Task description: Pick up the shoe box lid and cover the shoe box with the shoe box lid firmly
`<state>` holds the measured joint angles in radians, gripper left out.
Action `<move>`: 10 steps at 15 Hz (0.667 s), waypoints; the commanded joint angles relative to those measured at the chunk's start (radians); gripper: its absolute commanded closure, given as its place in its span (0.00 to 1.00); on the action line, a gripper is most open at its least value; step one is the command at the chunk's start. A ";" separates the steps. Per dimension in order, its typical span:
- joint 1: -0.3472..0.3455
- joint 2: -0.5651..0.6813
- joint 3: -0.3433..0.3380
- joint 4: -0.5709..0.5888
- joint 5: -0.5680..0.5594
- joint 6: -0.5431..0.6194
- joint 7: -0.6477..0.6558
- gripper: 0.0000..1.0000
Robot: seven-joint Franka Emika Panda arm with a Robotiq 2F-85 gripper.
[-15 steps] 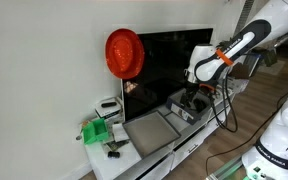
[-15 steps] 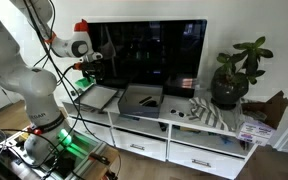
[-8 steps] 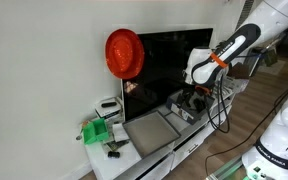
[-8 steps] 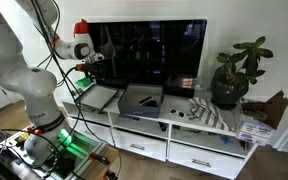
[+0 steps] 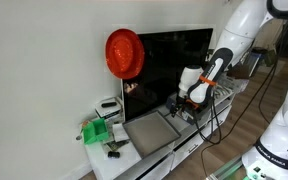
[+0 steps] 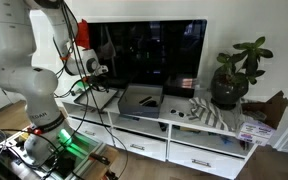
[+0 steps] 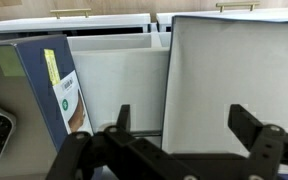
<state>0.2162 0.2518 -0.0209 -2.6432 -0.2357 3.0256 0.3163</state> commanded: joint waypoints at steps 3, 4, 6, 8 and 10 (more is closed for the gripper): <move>0.221 0.210 -0.196 0.115 -0.057 0.098 0.198 0.00; 0.245 0.231 -0.204 0.124 -0.044 0.096 0.211 0.00; 0.293 0.280 -0.228 0.151 -0.034 0.107 0.244 0.00; 0.356 0.313 -0.260 0.165 0.067 0.111 0.200 0.00; 0.376 0.339 -0.268 0.177 0.126 0.116 0.188 0.00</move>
<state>0.5339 0.5426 -0.2521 -2.4909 -0.2069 3.1145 0.5356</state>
